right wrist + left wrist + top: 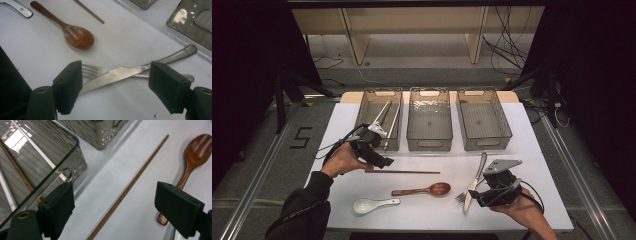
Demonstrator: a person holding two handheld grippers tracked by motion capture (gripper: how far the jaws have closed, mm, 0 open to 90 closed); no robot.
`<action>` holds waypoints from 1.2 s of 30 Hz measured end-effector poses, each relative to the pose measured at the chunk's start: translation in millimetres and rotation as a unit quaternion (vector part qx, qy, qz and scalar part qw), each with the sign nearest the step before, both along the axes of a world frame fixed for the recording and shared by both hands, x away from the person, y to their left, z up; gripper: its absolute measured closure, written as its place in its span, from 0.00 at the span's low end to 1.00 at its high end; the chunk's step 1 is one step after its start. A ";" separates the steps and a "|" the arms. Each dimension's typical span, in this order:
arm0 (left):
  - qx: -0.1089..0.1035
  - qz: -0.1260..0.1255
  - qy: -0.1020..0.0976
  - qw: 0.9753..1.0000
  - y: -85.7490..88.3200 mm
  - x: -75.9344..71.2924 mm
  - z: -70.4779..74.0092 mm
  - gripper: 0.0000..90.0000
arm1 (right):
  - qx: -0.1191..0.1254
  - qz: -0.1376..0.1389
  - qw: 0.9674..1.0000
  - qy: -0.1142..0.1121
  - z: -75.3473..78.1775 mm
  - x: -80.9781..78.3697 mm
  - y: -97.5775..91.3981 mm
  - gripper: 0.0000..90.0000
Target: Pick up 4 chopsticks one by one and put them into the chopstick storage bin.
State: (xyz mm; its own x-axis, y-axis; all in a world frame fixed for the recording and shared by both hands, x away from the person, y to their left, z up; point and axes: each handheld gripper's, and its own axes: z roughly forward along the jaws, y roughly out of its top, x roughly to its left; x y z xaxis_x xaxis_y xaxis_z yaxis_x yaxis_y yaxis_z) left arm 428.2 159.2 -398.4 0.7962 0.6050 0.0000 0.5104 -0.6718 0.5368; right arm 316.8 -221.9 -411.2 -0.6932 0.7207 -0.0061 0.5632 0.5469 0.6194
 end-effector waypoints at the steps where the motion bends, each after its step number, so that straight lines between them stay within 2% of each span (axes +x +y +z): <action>1: 0.010 -0.005 0.001 1.000 -0.8 -0.4 -0.9 0.17 | 0.000 0.000 1.000 0.000 0.0 0.0 0.1 0.31; 6: 0.037 -0.014 0.018 0.999 -6.1 -1.6 -10.9 0.17 | 0.000 0.001 1.000 0.000 -0.2 0.2 0.0 0.31; 11: 0.066 -0.026 0.035 0.997 -8.6 -0.2 -21.4 0.17 | 0.000 0.001 1.000 0.000 -0.2 0.3 -0.2 0.31; 14: 0.060 -0.025 0.050 0.997 -7.5 1.8 -26.0 0.17 | 0.000 0.002 1.000 0.001 -0.5 0.6 -0.4 0.31; 18: 0.074 -0.025 0.062 0.995 -4.3 5.0 -33.8 0.19 | 0.000 0.001 1.000 0.001 -0.7 0.9 -0.4 0.31; 19: 0.071 -0.025 0.068 0.995 -3.6 5.7 -36.9 0.19 | 0.000 0.001 1.000 0.002 -0.7 0.8 -0.3 0.31; 24: 0.090 -0.025 0.070 0.993 -1.3 9.5 -45.7 0.23 | 0.000 0.000 1.000 0.002 -1.0 1.0 0.1 0.31; 29: 0.101 -0.013 0.081 0.992 1.5 12.6 -50.7 0.30 | 0.000 0.000 1.000 0.003 -1.2 1.1 0.2 0.31; 36: 0.109 -0.011 0.087 0.990 1.2 15.0 -53.6 0.41 | 0.000 0.000 1.000 0.004 -1.1 1.1 0.3 0.32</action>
State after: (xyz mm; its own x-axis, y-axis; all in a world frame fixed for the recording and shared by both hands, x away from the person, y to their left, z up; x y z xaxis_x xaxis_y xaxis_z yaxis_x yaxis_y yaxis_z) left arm 443.3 160.5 -451.9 0.8088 0.5881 -0.0083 0.5659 -0.7744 0.2829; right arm 317.9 -221.6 -412.3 -0.6927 0.7212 -0.0006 0.5683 0.5464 0.6152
